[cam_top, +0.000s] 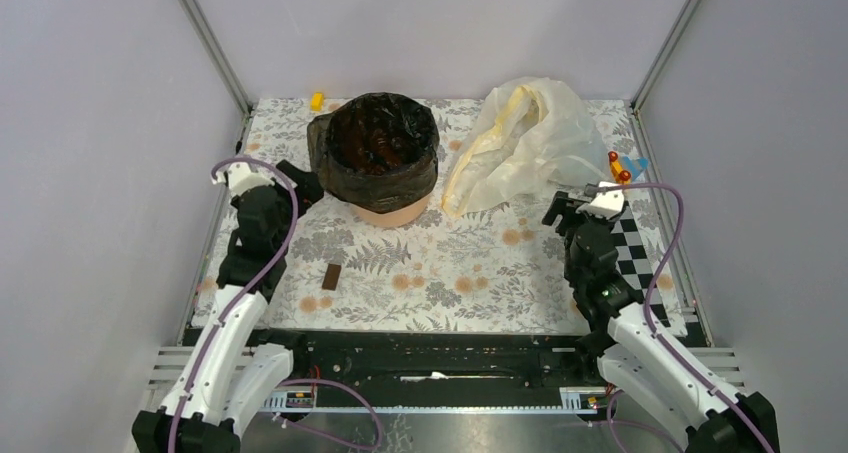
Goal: Put the trash bags into the trash bin
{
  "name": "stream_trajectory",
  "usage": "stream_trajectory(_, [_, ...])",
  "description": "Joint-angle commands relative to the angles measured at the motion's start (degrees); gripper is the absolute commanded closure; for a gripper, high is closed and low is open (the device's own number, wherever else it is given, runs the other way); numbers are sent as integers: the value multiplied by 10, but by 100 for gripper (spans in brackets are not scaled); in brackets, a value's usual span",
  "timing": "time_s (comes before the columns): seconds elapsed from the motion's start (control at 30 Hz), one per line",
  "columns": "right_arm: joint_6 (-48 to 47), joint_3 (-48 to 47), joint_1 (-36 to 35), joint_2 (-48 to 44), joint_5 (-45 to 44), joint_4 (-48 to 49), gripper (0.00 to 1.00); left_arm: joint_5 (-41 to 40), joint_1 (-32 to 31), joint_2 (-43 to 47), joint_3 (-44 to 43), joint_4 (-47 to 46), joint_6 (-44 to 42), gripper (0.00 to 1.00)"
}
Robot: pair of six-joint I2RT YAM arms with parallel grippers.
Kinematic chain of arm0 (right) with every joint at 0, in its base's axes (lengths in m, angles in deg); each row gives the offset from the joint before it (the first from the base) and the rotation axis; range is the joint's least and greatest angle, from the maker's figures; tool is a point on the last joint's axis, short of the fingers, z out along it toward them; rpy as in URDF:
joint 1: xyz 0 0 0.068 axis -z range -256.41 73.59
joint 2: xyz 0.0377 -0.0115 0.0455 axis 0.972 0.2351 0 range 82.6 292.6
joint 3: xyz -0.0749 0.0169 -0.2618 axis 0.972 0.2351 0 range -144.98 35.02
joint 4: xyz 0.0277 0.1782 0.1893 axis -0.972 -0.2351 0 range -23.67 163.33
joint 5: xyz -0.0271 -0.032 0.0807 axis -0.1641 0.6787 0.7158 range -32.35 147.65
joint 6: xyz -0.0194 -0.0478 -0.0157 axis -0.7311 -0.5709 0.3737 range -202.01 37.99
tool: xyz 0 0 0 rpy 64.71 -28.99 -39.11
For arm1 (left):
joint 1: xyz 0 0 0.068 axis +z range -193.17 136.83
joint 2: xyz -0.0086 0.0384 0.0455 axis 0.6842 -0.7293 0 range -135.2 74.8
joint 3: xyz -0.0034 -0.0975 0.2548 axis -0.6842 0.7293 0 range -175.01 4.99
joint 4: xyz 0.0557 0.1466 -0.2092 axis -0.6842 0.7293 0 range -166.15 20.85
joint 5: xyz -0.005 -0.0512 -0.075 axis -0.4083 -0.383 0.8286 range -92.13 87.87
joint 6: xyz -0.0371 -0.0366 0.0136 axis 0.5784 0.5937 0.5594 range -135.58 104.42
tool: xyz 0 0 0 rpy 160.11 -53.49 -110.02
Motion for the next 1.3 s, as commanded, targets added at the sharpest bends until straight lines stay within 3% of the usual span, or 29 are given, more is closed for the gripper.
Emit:
stream_trajectory(0.0, [-67, 54, 2, -44, 112, 134, 21, -5, 5, 64, 90, -135, 25, 1])
stream_trajectory(0.13, [-137, 101, 17, -12, 102, 263, 23, -7, 5, 74, 149, -193, -17, 1])
stream_trajectory(0.2, [-109, 103, 60, 28, 105, 280, 22, -4, 5, 68, 172, -236, -42, 1])
stream_trajectory(0.3, [-35, 138, 136, 79, 205, 340, 23, -26, 5, 51, 197, -287, -70, 1])
stream_trajectory(0.6, [-92, 169, 151, 320, 173, 528, 23, -27, 5, -46, 307, -541, -228, 1])
stream_trajectory(0.67, [-95, 187, 158, 400, 155, 653, 24, -27, 5, -97, 321, -591, -257, 1])
stream_trajectory(0.73, [-88, 186, 162, 485, 124, 742, 21, -12, 10, -160, 331, -655, -282, 1])
stream_trajectory(0.77, [-97, 179, 169, 515, 153, 768, 6, 2, 17, -192, 333, -684, -300, 1])
stream_trajectory(0.8, [-99, 168, 170, 511, 162, 743, 1, 6, 26, -224, 330, -700, -308, 1])
stream_trajectory(0.83, [-75, 113, 179, 473, 162, 570, 0, 46, 50, -255, 310, -689, -310, 1])
stream_trajectory(0.9, [-75, 107, 189, 484, 175, 583, 0, 58, 56, -285, 308, -731, -318, 1])
stream_trajectory(1.0, [-76, 111, 189, 483, 175, 589, 0, 69, 66, -327, 273, -716, -311, 1])
stream_trajectory(1.1, [-77, 110, 189, 483, 174, 589, 0, 117, 82, -411, 280, -819, -303, 1])
stream_trajectory(1.2, [-77, 110, 190, 483, 175, 588, 0, 168, 81, -421, 252, -767, -327, 1])
stream_trajectory(1.27, [-78, 109, 190, 483, 174, 588, 0, 169, 82, -425, 257, -780, -328, 1])
